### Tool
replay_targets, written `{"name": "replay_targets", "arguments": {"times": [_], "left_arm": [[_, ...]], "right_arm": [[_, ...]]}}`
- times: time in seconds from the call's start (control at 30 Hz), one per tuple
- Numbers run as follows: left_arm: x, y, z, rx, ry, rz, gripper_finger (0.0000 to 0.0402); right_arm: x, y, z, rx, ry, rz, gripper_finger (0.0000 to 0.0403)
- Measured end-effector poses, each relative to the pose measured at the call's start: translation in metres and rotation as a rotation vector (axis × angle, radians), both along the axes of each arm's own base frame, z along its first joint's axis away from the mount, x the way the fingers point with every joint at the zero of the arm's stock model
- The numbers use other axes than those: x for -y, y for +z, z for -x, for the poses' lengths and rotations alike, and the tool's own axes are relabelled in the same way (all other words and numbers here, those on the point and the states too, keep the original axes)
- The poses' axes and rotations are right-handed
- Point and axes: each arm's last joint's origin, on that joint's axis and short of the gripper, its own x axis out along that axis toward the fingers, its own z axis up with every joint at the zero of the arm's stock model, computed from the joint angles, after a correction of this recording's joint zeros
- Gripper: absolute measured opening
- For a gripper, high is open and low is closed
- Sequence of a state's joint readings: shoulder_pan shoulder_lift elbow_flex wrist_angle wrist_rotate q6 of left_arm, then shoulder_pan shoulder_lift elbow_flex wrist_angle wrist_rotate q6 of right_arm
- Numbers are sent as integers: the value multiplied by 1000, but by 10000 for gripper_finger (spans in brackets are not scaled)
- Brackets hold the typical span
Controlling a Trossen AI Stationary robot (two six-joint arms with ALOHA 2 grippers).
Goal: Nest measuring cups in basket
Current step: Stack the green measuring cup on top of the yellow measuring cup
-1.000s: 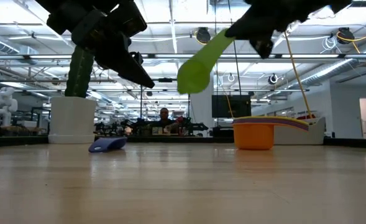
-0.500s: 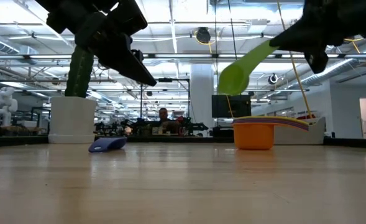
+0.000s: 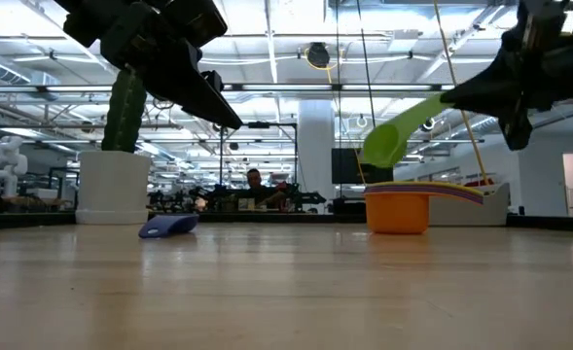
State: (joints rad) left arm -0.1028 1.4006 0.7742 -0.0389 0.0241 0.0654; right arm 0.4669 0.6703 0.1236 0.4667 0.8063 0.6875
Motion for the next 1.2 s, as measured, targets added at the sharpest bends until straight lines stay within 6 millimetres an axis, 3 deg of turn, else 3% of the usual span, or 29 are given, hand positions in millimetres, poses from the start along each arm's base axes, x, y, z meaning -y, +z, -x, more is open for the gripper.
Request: {"name": "replay_targets", "arguments": {"times": [0.37,0.8,1.2], "left_arm": [[0,0,0,-4,0,0,188],[0,0,0,-2,-5,-7,188],[0,0,0,-1,-19,-24,188]], "right_arm": [[4,-13,4,-4,-67,-46,0],[3,-6,4,79,-67,-90,7],[2,-13,2,54,-76,-146,10]]}}
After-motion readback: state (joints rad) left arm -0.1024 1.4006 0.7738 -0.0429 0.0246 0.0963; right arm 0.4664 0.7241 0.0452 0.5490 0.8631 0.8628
